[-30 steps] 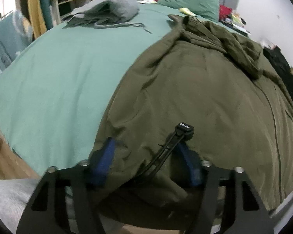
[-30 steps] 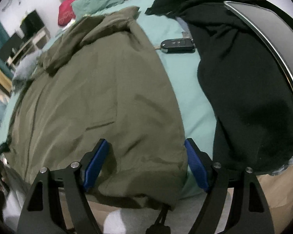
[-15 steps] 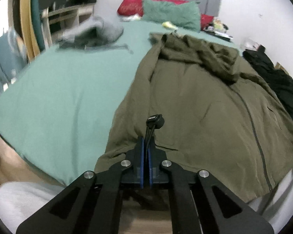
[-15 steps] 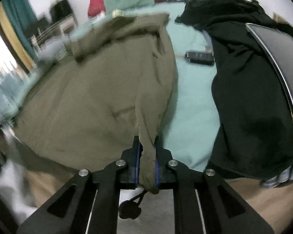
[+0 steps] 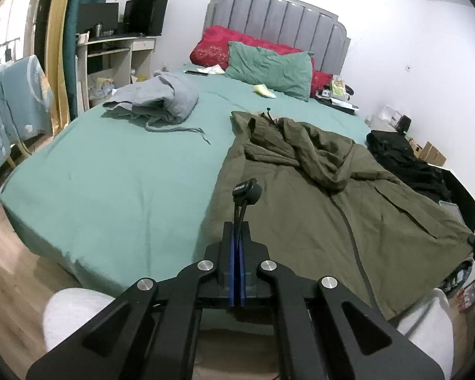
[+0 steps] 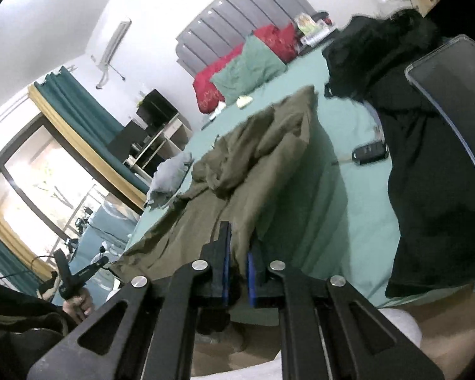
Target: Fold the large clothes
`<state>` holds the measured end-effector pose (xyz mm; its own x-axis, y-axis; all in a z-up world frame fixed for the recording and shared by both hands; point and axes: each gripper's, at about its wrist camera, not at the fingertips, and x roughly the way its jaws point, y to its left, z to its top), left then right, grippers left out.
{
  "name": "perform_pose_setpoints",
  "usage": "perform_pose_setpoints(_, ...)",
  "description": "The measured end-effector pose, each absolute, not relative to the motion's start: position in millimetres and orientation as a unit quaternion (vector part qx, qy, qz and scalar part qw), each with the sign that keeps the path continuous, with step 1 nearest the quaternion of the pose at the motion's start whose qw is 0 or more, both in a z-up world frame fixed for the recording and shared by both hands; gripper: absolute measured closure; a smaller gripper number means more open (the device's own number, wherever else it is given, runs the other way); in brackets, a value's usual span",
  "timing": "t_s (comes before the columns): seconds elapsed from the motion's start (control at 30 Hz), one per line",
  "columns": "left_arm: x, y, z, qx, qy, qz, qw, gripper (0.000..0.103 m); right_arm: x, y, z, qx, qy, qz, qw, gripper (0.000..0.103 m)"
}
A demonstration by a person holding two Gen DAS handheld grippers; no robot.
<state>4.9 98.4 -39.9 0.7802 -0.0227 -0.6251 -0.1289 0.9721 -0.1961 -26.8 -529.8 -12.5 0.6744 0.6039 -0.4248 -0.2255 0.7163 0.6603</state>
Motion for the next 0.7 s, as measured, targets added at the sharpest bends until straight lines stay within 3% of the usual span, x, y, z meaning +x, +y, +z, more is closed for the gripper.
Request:
perform_pose_setpoints(0.33,20.5,111.4,-67.0,-0.107,0.354,0.034,0.928,0.101,-24.8,-530.6,7.0,0.253,0.325,0.221,0.884,0.094)
perform_pose_setpoints(0.47,54.3,123.4,-113.8,-0.109,0.436,0.030,0.893,0.098,-10.0,-534.7,-12.2,0.198,0.370,0.172,0.891,0.094)
perform_pose_setpoints(0.53,64.4,127.9,-130.2,-0.112,0.457,0.046,0.881,0.082,0.3,-538.1,-31.7,0.195,0.402,0.151,0.882,0.094)
perform_pose_setpoints(0.57,69.2,129.2,-137.1,-0.114,0.462,0.052,0.878,0.059,2.1,-538.7,-37.6,0.195,0.409,0.147,0.879,0.094)
perform_pose_setpoints(0.6,73.5,129.4,-144.1,-0.119,0.466,0.053,0.875,0.046,3.1,-539.1,-41.8,0.196,0.413,0.143,0.878,0.094)
perform_pose_setpoints(0.7,84.8,124.3,-163.1,-0.110,0.491,0.062,0.862,0.045,7.6,-543.3,-55.5,0.210,0.429,0.133,0.869,0.093)
